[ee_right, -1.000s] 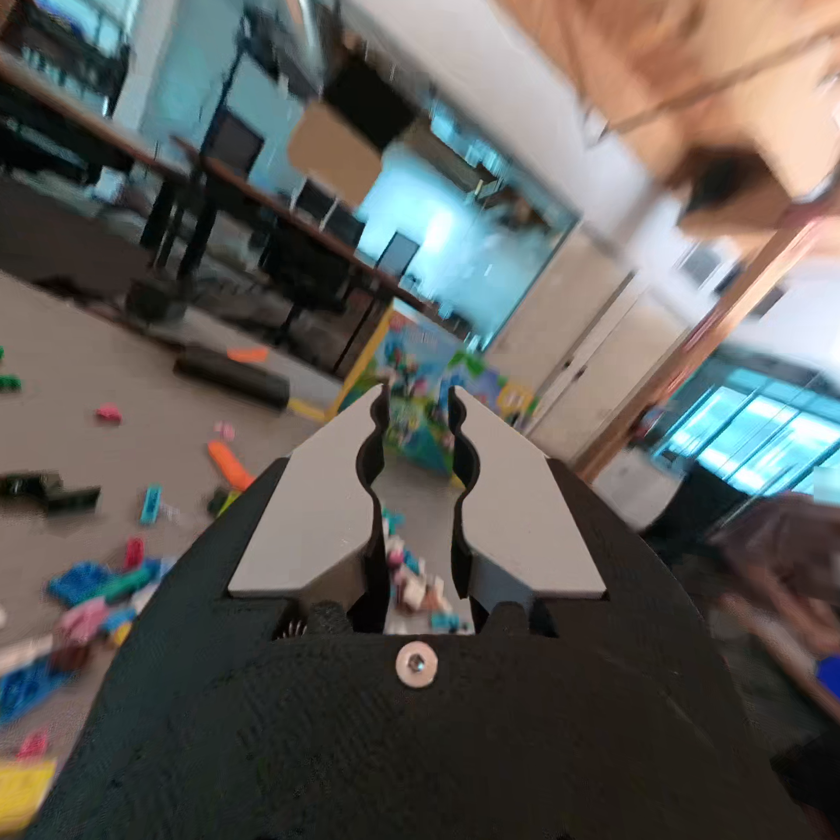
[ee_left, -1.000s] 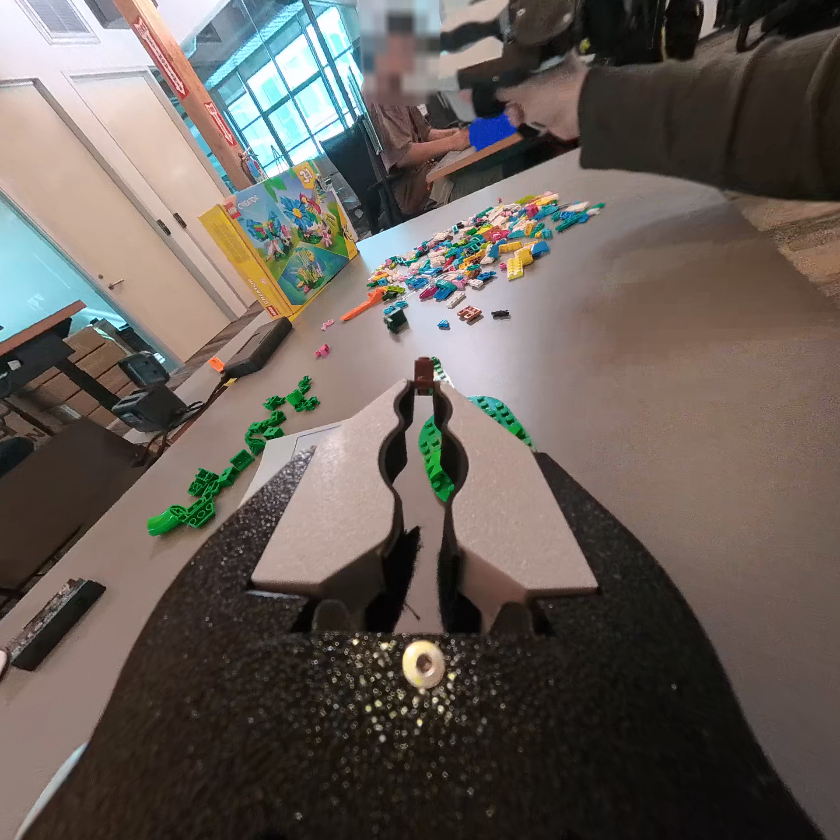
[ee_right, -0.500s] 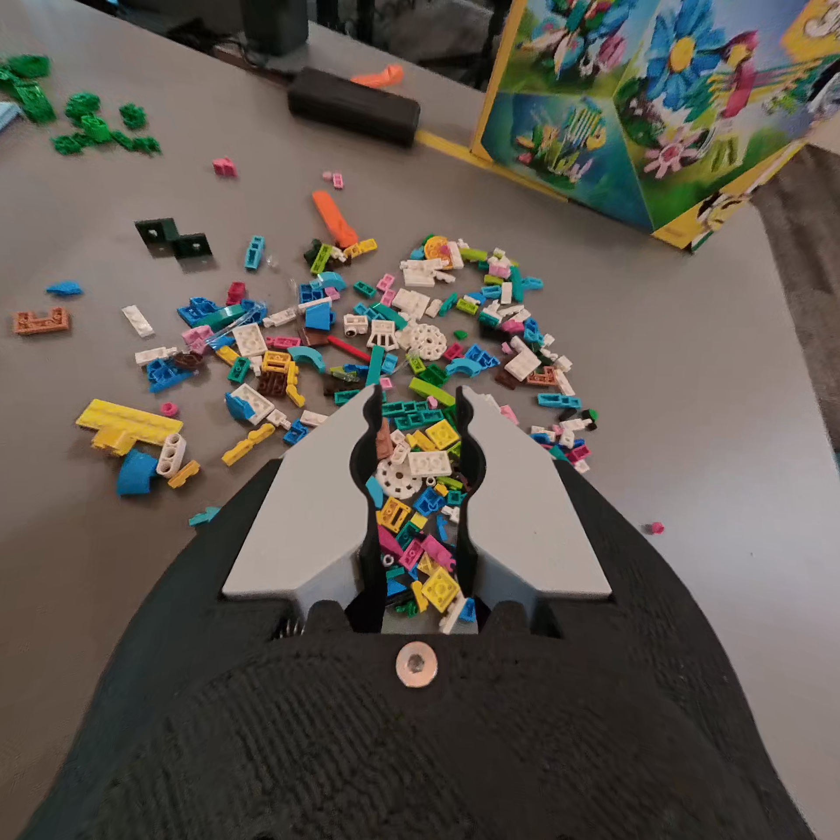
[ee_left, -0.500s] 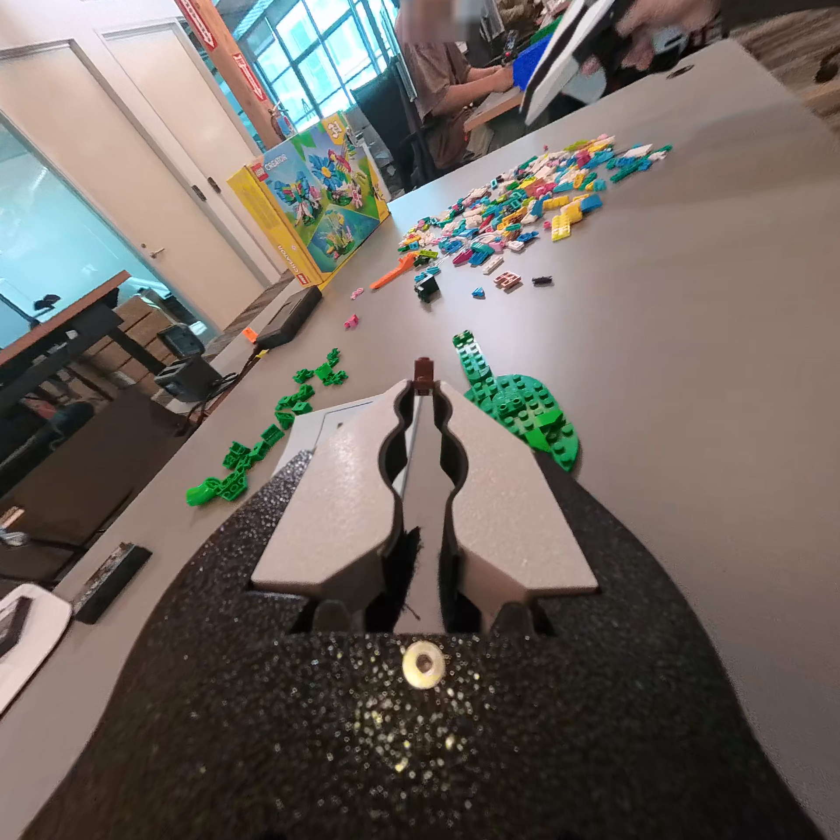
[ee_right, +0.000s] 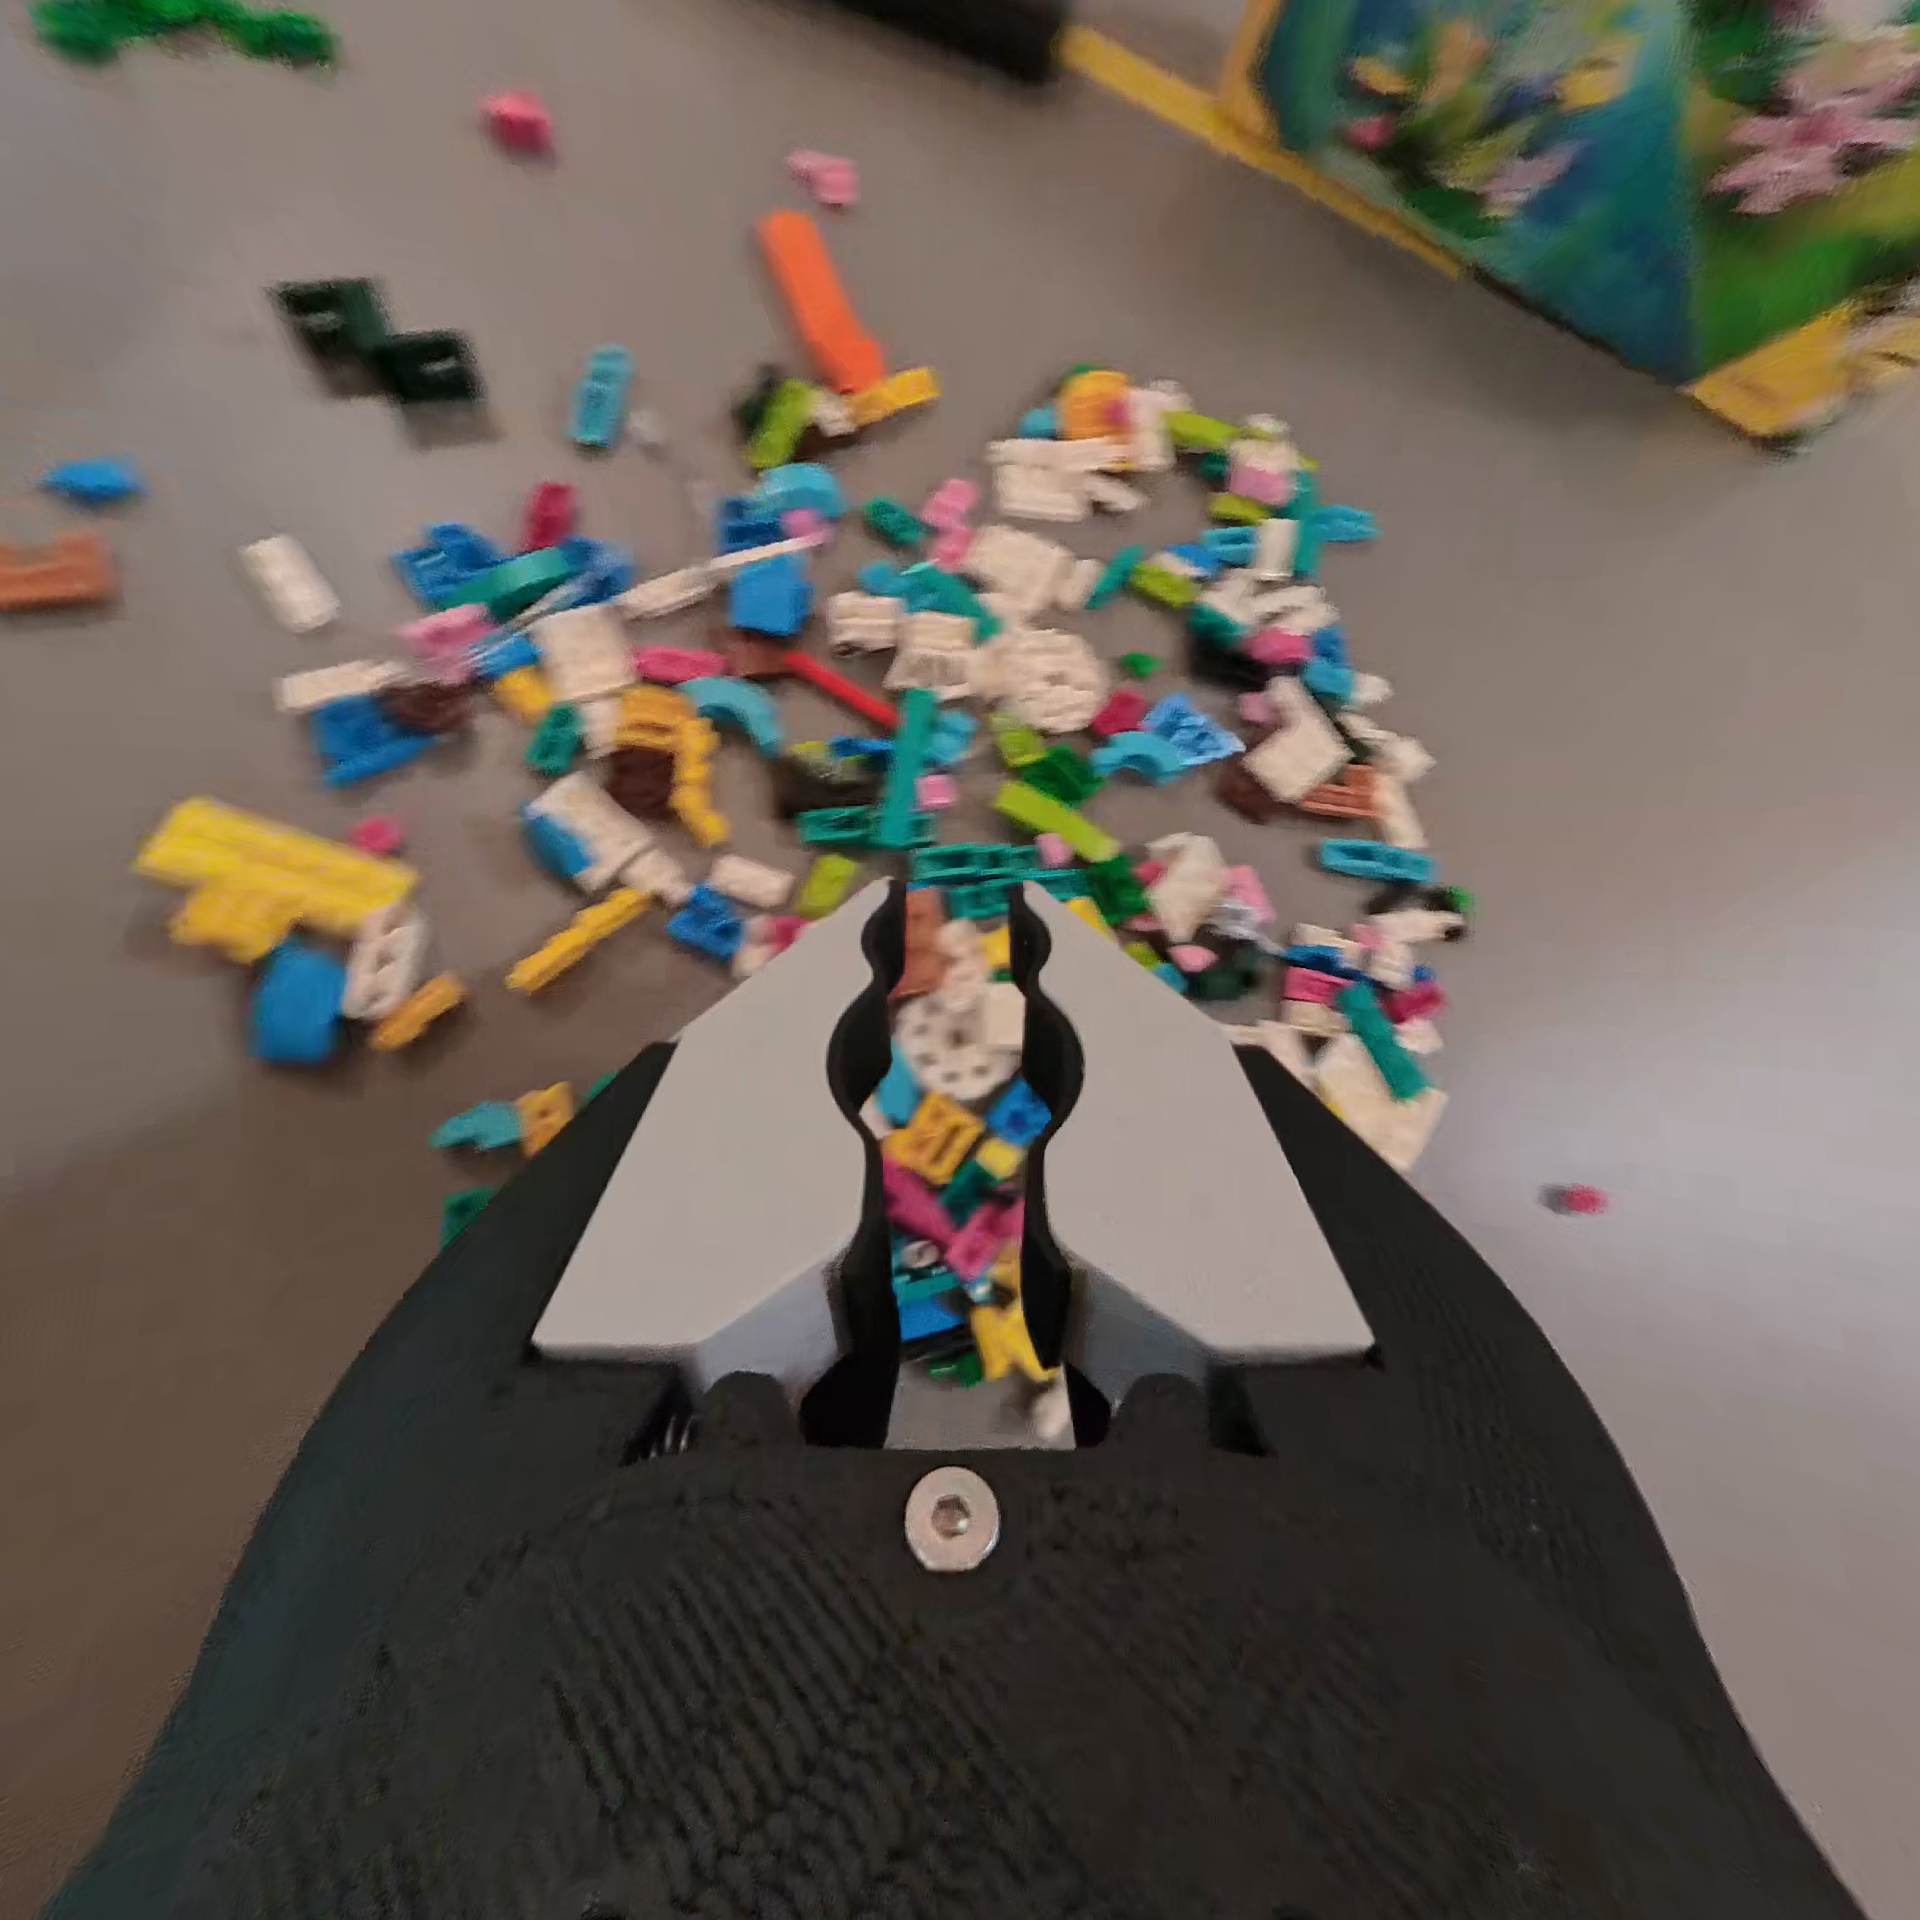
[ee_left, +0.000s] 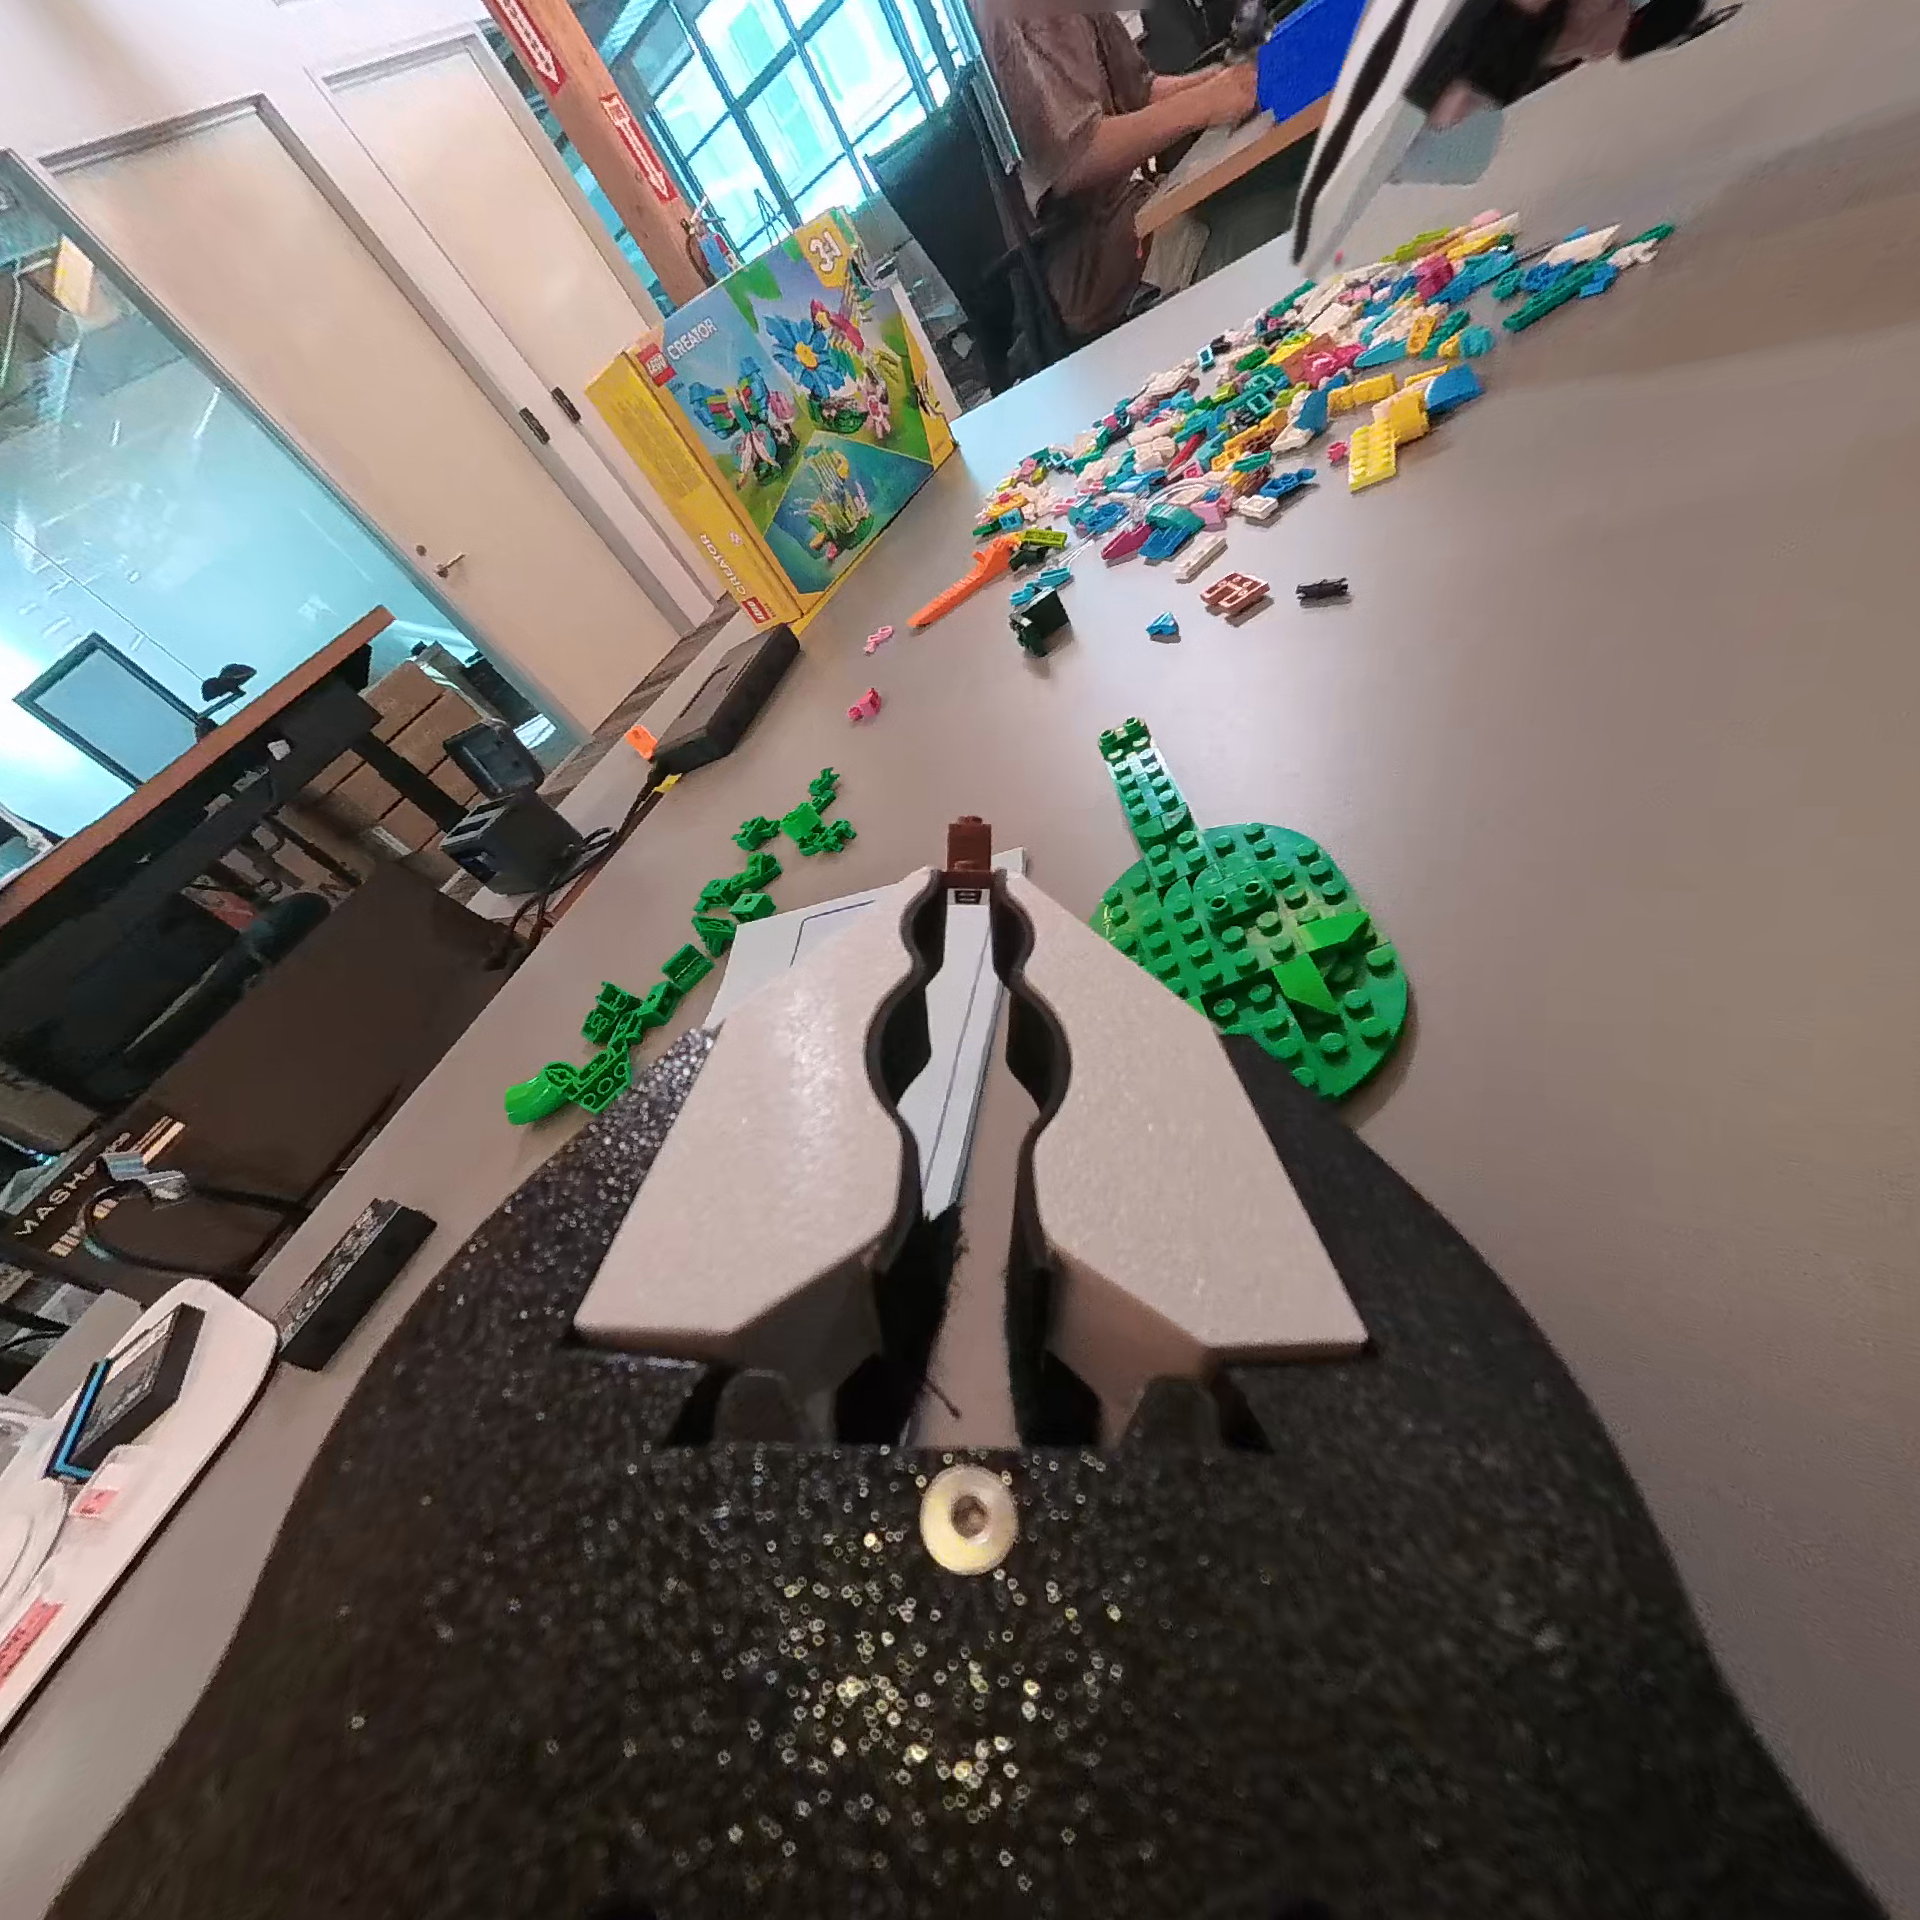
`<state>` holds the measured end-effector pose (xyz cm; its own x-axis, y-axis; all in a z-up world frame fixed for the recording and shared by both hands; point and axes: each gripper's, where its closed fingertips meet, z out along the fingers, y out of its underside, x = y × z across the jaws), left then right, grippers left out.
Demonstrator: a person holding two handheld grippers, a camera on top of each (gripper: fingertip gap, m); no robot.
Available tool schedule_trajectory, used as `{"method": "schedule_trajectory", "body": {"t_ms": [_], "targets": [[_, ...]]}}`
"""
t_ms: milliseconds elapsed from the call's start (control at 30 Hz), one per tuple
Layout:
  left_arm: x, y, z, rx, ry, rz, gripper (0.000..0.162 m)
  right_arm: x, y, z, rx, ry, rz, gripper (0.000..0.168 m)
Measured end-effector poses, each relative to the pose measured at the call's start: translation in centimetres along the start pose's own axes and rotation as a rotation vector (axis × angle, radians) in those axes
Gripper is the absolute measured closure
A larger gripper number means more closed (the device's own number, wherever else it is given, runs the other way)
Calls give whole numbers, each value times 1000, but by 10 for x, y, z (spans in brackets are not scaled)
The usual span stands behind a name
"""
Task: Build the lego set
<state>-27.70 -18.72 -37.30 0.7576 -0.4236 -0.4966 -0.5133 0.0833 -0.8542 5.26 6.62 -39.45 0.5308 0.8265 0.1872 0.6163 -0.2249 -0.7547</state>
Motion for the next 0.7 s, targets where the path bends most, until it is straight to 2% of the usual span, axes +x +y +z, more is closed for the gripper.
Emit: {"method": "schedule_trajectory", "body": {"t_ms": [133, 367, 433, 500, 567, 633, 700], "targets": [[-3, 0, 0, 0, -14, -8, 156, 51, -6, 7, 14, 128, 47, 148], [-9, 2, 1, -10, -43, -21, 156, 95, 18, 24, -194, 83, 109, 149], [-11, 3, 1, -10, -50, -25, 156, 105, 23, 26, -226, 99, 151, 140], [-13, 3, 1, -8, -60, -33, 156, 108, 27, 28, -255, 83, 192, 139], [-16, 3, 2, -5, -63, -51, 156, 107, 31, 27, -274, 59, 210, 145], [-18, 3, 1, 2, -64, -70, 156, 99, 31, 25, -273, 1, 208, 161], [-18, 2, 1, 7, -65, -68, 156, 92, 34, 22, -280, -43, 202, 165]]}}
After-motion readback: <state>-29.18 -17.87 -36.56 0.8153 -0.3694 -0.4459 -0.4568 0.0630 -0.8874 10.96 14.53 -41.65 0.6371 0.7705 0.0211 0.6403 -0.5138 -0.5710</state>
